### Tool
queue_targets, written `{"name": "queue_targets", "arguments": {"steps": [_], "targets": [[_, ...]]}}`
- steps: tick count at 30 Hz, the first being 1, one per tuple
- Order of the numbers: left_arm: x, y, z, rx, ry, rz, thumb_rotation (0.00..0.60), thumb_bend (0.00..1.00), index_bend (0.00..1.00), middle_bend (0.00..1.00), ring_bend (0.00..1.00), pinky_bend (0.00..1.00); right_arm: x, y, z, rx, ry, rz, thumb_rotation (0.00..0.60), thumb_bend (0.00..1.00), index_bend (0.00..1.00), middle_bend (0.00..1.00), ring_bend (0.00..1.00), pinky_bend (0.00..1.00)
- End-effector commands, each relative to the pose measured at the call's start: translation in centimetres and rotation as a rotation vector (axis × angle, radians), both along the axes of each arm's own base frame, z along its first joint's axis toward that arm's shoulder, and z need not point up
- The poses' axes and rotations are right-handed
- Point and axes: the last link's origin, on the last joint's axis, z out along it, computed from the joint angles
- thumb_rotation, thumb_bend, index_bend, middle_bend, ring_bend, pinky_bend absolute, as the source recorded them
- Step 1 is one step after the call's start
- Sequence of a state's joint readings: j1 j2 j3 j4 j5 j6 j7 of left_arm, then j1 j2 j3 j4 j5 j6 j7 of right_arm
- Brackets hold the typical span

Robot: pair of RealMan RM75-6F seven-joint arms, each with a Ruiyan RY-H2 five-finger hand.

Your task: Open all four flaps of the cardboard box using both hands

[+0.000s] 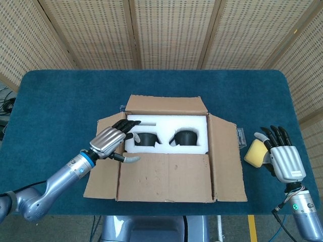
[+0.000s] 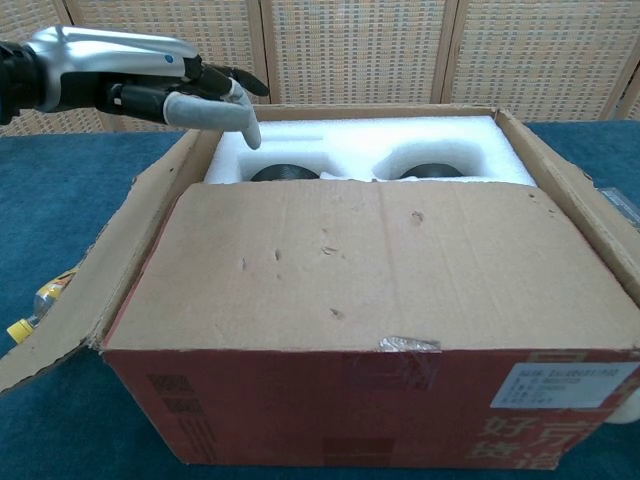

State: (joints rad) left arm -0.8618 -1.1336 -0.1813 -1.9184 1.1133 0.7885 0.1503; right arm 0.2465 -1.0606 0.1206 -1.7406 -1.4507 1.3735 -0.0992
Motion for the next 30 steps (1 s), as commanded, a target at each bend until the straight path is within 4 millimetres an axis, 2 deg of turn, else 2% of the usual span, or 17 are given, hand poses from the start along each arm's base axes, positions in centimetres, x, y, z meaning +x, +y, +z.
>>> {"name": "queue_targets", "arguments": {"steps": [1,18,30], "targets": [[0.3,-0.5,-0.7,0.008,0.015,-0.03,0.128,0.12,0.33,0.0,0.0,0.0,-0.1,0.0,0.1,-0.002,-0.002,-0.001,0.6,1.0,0.19,0.13,0.0,0.0],[1.0,-1.7,-2.7,-0.004,0.078,-0.067,0.116,0.11,0.34,0.0,0.0,0.0,-0.6,0.2,0.4,-0.008,-0.008,-0.007,0.6,1.0,0.19,0.13,0.0,0.0],[1.3,-2.4,-2.7,-0.063,0.05,-0.02,0.098,0.11,0.35,0.0,0.0,0.0,-0.8,0.2,0.5,-0.008,-0.012,-0.008,0.6,1.0,0.19,0.13,0.0,0.0]]}}
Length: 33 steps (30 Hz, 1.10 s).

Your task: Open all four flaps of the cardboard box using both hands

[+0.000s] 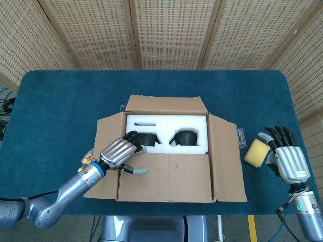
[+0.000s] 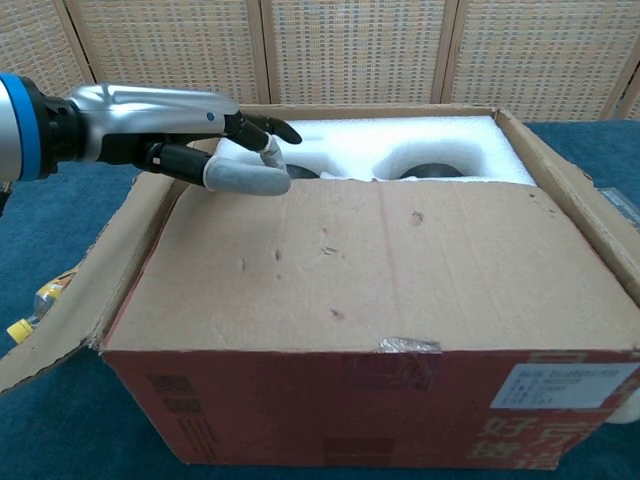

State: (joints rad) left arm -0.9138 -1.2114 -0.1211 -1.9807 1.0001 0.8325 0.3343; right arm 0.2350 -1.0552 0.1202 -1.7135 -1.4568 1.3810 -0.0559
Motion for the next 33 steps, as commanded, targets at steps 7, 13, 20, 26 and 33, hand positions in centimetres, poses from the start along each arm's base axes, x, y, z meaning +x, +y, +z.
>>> {"name": "queue_targets", "arguments": {"steps": [7,13,20,26,33], "targets": [[0.1,-0.5,1.3,-0.037,-0.054,0.039,0.099,0.11,0.35,0.0,0.0,0.0,0.0,-0.1,-0.1,0.0,0.003,0.0,0.6,1.0,0.19,0.13,0.0,0.0],[0.3,-0.7,2.7,-0.038,-0.13,0.059,0.095,0.11,0.35,0.0,0.0,0.0,0.2,-0.3,-0.3,0.005,0.006,0.002,0.6,1.0,0.19,0.13,0.0,0.0],[0.8,-1.4,4.4,-0.074,-0.241,0.08,0.096,0.11,0.35,0.0,0.0,0.0,0.4,-0.5,-0.5,0.01,0.009,0.003,0.6,1.0,0.19,0.13,0.0,0.0],[1.2,-2.2,5.6,-0.132,-0.329,0.078,0.098,0.12,0.35,0.0,0.0,0.0,0.7,-0.6,-0.6,0.013,0.015,0.004,0.6,1.0,0.19,0.13,0.0,0.0],[1.4,-3.2,6.5,-0.234,-0.403,0.117,0.098,0.12,0.35,0.0,0.0,0.0,1.0,-0.6,-0.7,0.015,0.02,0.008,0.6,1.0,0.19,0.13,0.0,0.0]]}}
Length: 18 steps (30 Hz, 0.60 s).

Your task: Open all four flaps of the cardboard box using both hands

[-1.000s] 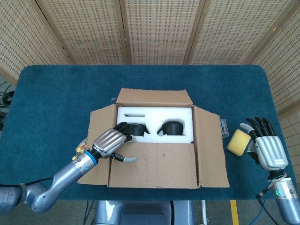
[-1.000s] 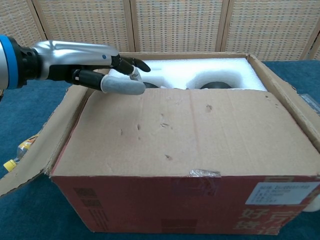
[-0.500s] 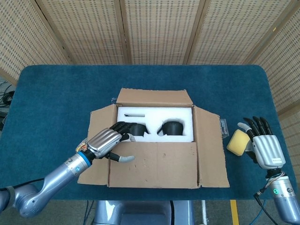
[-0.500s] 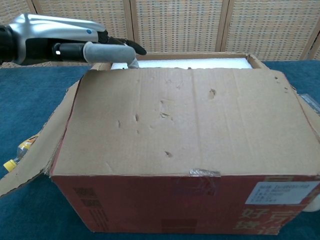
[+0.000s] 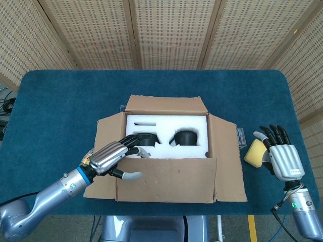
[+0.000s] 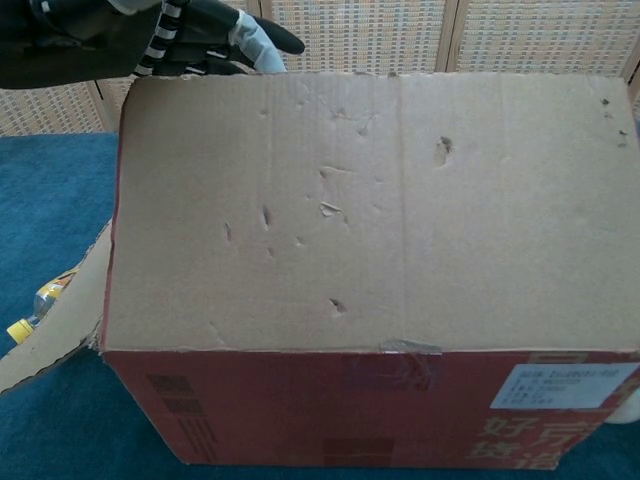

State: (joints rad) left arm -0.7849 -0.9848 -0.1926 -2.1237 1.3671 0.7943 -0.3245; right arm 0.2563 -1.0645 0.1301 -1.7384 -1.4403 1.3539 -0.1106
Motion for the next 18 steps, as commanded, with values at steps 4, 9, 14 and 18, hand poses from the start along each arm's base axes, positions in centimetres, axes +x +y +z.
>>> {"name": "queue_targets", "arguments": {"steps": [4,9,14,18], "targets": [[0.2,-1.2,1.2,-0.098,-0.069,0.007,0.098,0.13,0.35,0.0,0.0,0.0,0.2,0.0,-0.1,0.002,0.003,0.004,0.6,1.0,0.19,0.13,0.0,0.0],[0.2,-2.1,2.0,-0.179,-0.122,0.002,0.097,0.13,0.35,0.0,0.0,0.0,0.5,0.0,-0.2,0.004,0.007,0.006,0.6,1.0,0.19,0.13,0.0,0.0],[0.2,-3.2,2.7,-0.291,-0.175,-0.007,0.098,0.13,0.35,0.0,0.0,0.0,0.7,0.0,-0.2,0.004,0.009,0.009,0.6,1.0,0.19,0.13,0.0,0.0],[0.0,-4.1,3.2,-0.394,-0.21,-0.014,0.097,0.13,0.35,0.0,0.0,0.0,0.8,0.0,-0.2,0.002,0.009,0.011,0.6,1.0,0.19,0.13,0.0,0.0]]}}
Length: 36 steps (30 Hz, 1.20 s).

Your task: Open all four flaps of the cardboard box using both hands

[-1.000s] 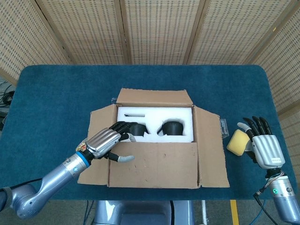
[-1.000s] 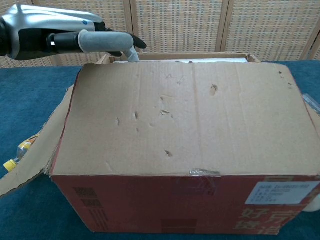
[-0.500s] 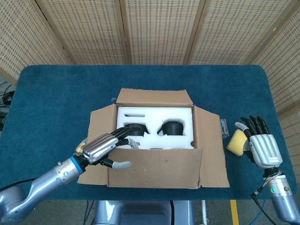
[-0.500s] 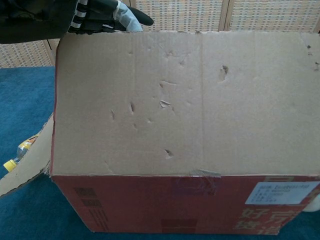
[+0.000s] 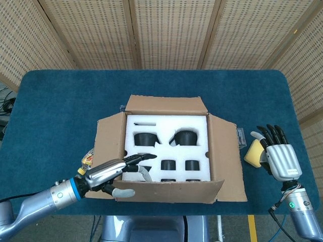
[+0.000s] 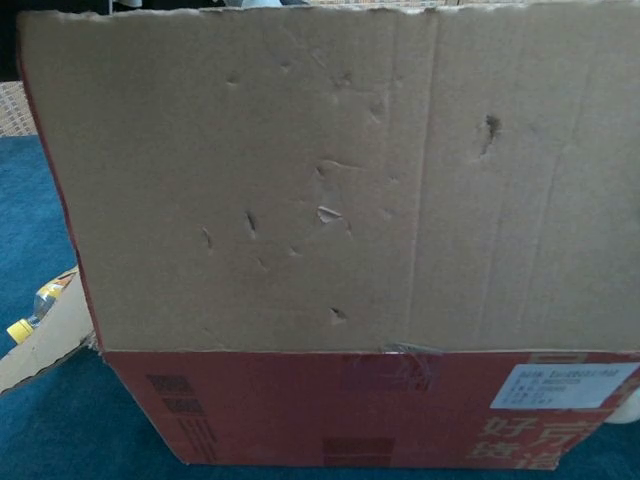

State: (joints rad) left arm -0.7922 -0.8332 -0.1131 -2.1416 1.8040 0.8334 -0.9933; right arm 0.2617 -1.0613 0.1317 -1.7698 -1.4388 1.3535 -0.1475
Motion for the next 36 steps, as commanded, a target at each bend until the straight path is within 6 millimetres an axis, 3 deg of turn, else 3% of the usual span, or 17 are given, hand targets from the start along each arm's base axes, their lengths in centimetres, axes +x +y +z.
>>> {"name": "queue_targets", "arguments": {"steps": [1,13,25,31,36], "targets": [[-0.4,-1.2,1.0,-0.111,-0.028,-0.033,0.097,0.13,0.35,0.0,0.0,0.0,0.0,0.0,0.0,0.0,0.0,0.001,0.6,1.0,0.19,0.13,0.0,0.0],[-1.7,-3.4,1.6,-0.281,-0.038,-0.076,0.096,0.13,0.35,0.0,0.0,0.0,0.0,0.1,0.0,-0.001,-0.003,-0.001,0.6,1.0,0.19,0.13,0.0,0.0],[-2.0,-3.1,2.1,-0.287,-0.043,-0.072,0.095,0.13,0.35,0.0,0.0,0.0,-0.1,0.1,0.0,-0.001,-0.004,-0.004,0.6,1.0,0.19,0.13,0.0,0.0],[-2.6,-1.4,3.0,-0.112,-0.006,-0.082,0.091,0.15,0.35,0.0,0.0,0.0,-0.2,0.2,0.0,0.0,-0.004,-0.006,0.6,1.0,0.19,0.13,0.0,0.0],[-4.2,0.0,4.0,0.183,0.101,-0.1,0.09,0.2,0.35,0.0,0.0,0.0,-0.2,0.1,0.0,-0.002,-0.003,-0.005,0.6,1.0,0.19,0.13,0.0,0.0]]}}
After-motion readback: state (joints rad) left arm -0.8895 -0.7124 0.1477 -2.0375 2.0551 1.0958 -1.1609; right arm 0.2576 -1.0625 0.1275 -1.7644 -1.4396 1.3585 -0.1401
